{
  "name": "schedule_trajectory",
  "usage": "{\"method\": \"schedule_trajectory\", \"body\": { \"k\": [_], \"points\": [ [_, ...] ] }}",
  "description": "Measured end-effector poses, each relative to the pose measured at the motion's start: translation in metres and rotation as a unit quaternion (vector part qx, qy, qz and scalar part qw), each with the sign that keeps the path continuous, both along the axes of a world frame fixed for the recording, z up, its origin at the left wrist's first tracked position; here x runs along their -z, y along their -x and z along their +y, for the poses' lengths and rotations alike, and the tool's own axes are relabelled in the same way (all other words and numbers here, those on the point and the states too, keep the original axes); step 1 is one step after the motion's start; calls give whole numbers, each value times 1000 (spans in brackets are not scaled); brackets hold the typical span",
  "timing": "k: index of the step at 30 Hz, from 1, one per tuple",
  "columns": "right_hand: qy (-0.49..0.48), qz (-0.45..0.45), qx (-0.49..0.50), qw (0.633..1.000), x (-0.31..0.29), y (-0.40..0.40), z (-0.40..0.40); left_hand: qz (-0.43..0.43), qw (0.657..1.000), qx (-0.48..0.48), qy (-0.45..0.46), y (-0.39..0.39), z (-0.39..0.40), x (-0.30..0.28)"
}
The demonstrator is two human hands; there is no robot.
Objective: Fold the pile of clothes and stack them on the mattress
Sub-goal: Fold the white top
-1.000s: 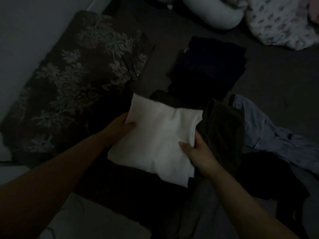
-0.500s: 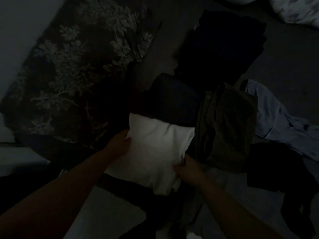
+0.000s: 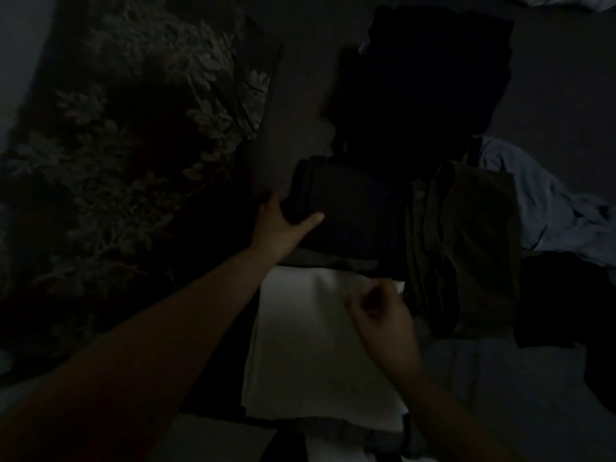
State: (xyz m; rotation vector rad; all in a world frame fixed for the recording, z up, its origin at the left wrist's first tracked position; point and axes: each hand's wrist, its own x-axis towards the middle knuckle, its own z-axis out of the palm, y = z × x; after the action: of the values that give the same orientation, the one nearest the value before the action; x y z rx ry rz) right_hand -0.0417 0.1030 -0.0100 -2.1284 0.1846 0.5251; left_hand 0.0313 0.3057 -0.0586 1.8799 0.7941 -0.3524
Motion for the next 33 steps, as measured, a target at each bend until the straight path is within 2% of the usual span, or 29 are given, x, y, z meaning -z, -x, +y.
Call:
{"method": "schedule_trajectory", "body": {
  "k": [1, 2, 3, 4, 5, 7, 9, 11, 15, 17, 19, 23, 25, 27, 29, 30, 31, 32, 33],
  "points": [
    [-89, 87, 86, 989, 9, -20, 13, 25, 999, 0, 43, -18, 9, 16],
    [-188, 196, 185, 945, 20, -42, 26, 51, 996, 5, 71, -34, 17, 38],
    [-288, 278, 275, 874, 32, -60, 35, 73, 993, 7, 88, -46, 20, 49],
    [-368, 314, 337, 808, 44, -71, 41, 89, 992, 13, 85, -55, 21, 53],
    [-419, 311, 368, 770, 55, -78, 45, 92, 992, 14, 84, -63, 18, 51],
    [-473, 292, 381, 739, 64, -84, 53, 88, 987, 10, 132, -74, 2, 24],
    [-518, 274, 383, 714, 68, -88, 55, 96, 972, 12, 213, -80, -12, 19],
    [-552, 268, 366, 699, 66, -92, 57, 90, 963, 3, 254, -73, -21, 12],
    [-523, 280, 334, 733, 34, -89, 54, 37, 930, -87, 354, -28, -15, -8],
    [-506, 296, 296, 754, 8, -75, 49, -2, 916, -144, 374, 12, -10, -25],
    [-487, 310, 272, 770, -14, -50, 44, -13, 918, -173, 358, 54, -8, -41],
    [-498, 306, 302, 753, -33, 27, 26, 8, 921, -200, 335, 120, -17, -65],
    [-491, 318, 316, 747, -22, 61, 12, 12, 939, -177, 295, 136, -19, -60],
    [-418, 381, 331, 755, -6, 82, -5, 27, 967, -124, 223, 146, -21, -42],
    [-282, 435, 311, 797, 11, 96, -24, 42, 990, -63, 118, 155, -25, -25],
    [-198, 432, 285, 832, 16, 100, -34, 58, 996, -39, 57, 159, -28, -17],
    [-113, 398, 241, 878, 20, 101, -45, 73, 997, -26, -3, 160, -31, -11],
    [-46, 326, 198, 923, 21, 101, -56, 95, 994, -35, -46, 160, -33, -8],
    [-19, 231, 187, 955, 20, 97, -66, 120, 989, -64, -58, 160, -35, -8]
  ]
}}
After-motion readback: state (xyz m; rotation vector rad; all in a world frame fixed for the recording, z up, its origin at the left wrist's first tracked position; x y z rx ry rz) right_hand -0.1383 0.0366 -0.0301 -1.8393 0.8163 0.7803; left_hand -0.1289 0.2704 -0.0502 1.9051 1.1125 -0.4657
